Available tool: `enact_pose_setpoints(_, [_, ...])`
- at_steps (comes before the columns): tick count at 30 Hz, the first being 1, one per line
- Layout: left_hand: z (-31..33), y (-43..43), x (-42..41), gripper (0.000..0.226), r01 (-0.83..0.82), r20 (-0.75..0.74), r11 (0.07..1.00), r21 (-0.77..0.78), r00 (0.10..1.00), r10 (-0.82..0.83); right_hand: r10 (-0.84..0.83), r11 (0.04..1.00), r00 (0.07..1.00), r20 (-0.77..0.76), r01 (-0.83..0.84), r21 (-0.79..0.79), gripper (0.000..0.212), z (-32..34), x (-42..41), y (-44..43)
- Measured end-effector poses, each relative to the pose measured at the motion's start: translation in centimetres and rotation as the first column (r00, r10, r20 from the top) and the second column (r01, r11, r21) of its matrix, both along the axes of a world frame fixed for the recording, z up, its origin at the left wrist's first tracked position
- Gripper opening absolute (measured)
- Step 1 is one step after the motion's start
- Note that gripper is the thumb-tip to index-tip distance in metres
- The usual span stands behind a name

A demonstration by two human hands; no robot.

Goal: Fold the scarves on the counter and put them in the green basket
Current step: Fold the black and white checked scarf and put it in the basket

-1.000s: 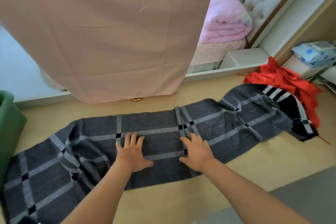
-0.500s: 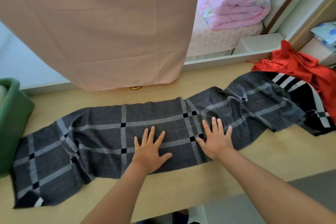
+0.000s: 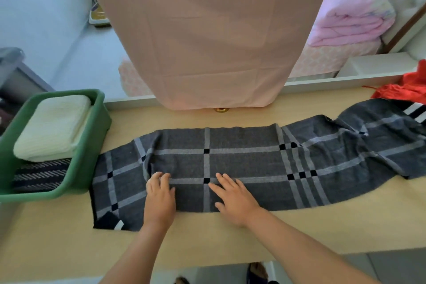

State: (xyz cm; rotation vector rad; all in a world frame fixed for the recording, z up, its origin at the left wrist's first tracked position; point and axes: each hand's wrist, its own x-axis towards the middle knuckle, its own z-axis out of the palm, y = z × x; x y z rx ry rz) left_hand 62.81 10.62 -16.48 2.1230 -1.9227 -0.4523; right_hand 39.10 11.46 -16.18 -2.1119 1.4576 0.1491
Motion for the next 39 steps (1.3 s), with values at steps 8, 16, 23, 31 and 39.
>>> enact_pose_setpoints(8, [-0.1,1.5,9.3,0.069,0.027,-0.251,0.978,0.206,0.968,0.026,-0.211,0.977,0.966,-0.148,0.202,-0.074,0.049,-0.1,6.6,1.0])
enact_pose_setpoints(16, [1.9,-0.3,14.7,0.050,0.004,0.337,0.918,0.397,0.930,-0.150,-0.255,0.967,0.939,-0.232,0.251,-0.047,0.056,0.6,11.2,1.0])
enact_pose_setpoints(23, [1.6,-1.7,13.5,0.064,0.211,-0.083,0.947,0.244,0.977,-0.196,-0.233,0.969,0.946,-0.225,0.245,0.028,0.065,0.4,14.4,2.1])
enact_pose_setpoints(31, [0.2,-0.2,17.4,0.138,0.245,0.082,0.858,0.451,0.946,-0.313,0.057,0.998,0.985,-0.163,-0.056,0.016,0.066,0.9,13.8,1.8])
enact_pose_setpoints(39, [2.5,-1.2,20.0,0.118,0.257,0.172,0.749,0.611,0.880,-0.443,-0.091,0.996,0.981,-0.169,0.089,-0.020,0.063,0.4,16.9,1.6])
